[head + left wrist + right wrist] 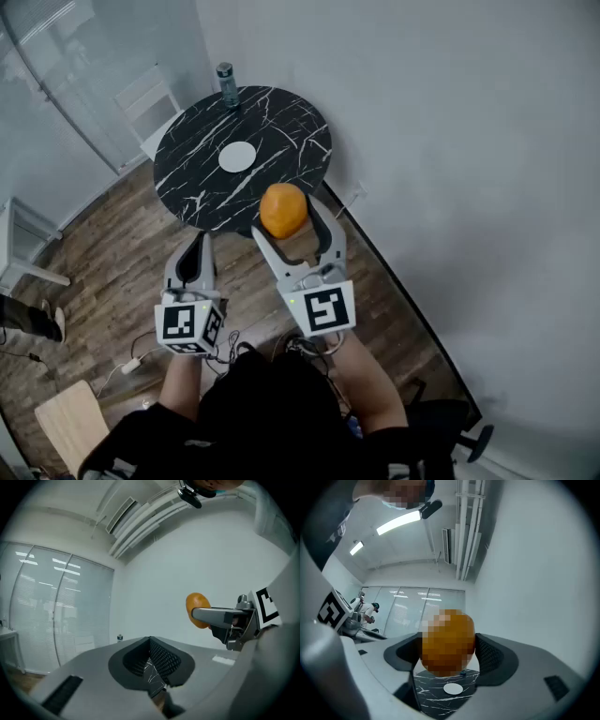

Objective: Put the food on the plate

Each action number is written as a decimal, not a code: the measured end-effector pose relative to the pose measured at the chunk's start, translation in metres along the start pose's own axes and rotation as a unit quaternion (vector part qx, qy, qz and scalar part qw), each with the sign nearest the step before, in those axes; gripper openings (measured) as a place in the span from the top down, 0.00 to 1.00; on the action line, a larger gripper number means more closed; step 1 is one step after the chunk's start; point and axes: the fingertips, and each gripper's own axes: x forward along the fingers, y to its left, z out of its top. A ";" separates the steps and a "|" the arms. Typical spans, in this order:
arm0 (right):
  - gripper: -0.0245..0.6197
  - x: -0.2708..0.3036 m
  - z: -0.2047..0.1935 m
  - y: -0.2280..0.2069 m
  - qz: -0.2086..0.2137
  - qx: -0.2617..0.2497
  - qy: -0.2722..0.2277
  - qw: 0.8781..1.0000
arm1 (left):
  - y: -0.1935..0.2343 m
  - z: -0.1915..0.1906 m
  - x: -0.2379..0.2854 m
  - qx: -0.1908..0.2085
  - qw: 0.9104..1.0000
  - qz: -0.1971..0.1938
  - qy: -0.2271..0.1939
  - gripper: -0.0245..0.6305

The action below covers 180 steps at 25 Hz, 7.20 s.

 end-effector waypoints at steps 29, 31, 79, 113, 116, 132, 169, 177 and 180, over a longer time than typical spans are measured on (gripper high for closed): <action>0.43 0.136 -0.093 -0.041 0.021 -0.027 0.071 0.997 | 0.087 -0.046 0.141 -0.017 0.999 -0.003 0.046 0.96; 0.43 0.156 -0.095 -0.040 0.023 -0.025 0.073 0.997 | 0.100 -0.044 0.158 -0.016 0.999 -0.011 0.045 0.96; 0.43 0.406 -0.334 -0.079 0.387 -0.070 0.271 0.879 | 0.221 -0.182 0.370 -0.111 0.963 0.147 0.195 0.96; 0.43 0.393 -0.497 -0.037 0.528 -0.166 0.370 0.746 | 0.230 -0.310 0.354 -0.187 0.913 0.248 0.266 0.96; 0.43 0.390 -0.509 -0.033 0.539 -0.195 0.370 0.731 | 0.228 -0.319 0.350 -0.192 0.909 0.250 0.274 0.96; 0.43 0.372 -0.564 -0.020 0.582 -0.272 0.394 0.658 | 0.220 -0.346 0.348 -0.198 0.904 0.231 0.302 0.96; 0.43 0.359 -0.595 -0.012 0.571 -0.246 0.458 0.635 | 0.211 -0.355 0.326 -0.219 0.891 0.231 0.325 0.96; 0.42 0.365 -0.579 -0.008 0.548 -0.181 0.461 0.674 | 0.215 -0.344 0.327 -0.215 0.894 0.224 0.322 0.96; 0.42 0.366 -0.570 -0.010 0.536 -0.165 0.462 0.687 | 0.219 -0.337 0.328 -0.212 0.897 0.218 0.321 0.96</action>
